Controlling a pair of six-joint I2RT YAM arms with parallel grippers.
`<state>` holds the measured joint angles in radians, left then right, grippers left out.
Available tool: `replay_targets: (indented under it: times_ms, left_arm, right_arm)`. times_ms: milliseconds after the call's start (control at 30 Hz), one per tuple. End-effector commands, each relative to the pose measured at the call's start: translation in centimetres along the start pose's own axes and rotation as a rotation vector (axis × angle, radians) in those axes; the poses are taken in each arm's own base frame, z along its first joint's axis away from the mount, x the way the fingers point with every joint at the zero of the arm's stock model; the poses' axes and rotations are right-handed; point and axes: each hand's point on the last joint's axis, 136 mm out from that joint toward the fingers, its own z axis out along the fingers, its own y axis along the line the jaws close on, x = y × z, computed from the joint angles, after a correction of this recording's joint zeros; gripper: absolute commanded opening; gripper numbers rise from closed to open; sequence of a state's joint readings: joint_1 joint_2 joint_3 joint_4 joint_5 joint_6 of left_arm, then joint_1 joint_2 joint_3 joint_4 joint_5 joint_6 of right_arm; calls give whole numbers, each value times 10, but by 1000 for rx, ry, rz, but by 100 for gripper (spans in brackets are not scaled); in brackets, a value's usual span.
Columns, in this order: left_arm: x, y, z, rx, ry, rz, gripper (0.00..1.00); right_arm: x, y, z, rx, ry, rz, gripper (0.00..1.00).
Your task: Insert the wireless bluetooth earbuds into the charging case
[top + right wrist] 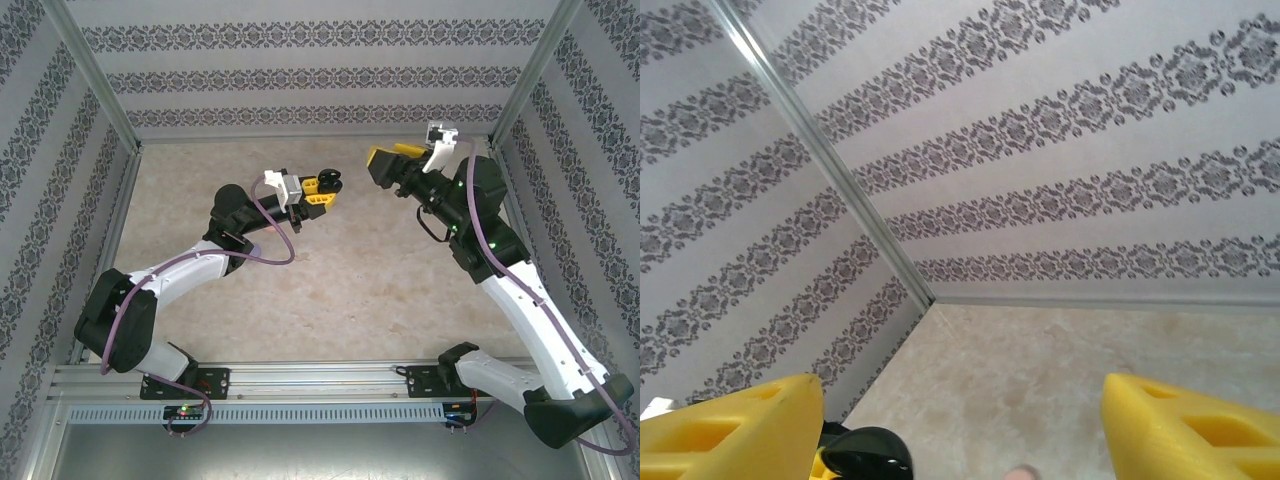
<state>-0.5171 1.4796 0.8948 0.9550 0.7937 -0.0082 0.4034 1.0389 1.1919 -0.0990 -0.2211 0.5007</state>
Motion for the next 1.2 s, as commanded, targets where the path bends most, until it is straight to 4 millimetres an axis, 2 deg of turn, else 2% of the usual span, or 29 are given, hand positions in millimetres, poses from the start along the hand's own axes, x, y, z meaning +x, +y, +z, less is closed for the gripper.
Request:
replay_targets:
  times_ms: [0,133,433,800,1167]
  left_arm:
    - [-9,-7,6,41,-28,7,0]
    - [-2,-11,8,57,-12,-12,0]
    - [14,-20,13,89,19,-50,0]
    - [28,-24,23,111,35,-75,0]
    - [30,-22,28,116,42,-70,0]
  right_arm:
    - [25,-20,9,42,97,65,73]
    - [39,-38,22,100,190,107,73]
    - [57,-54,58,122,385,160,72]
    - [62,-42,94,46,512,220,68]
    - [79,-34,101,23,610,209,65]
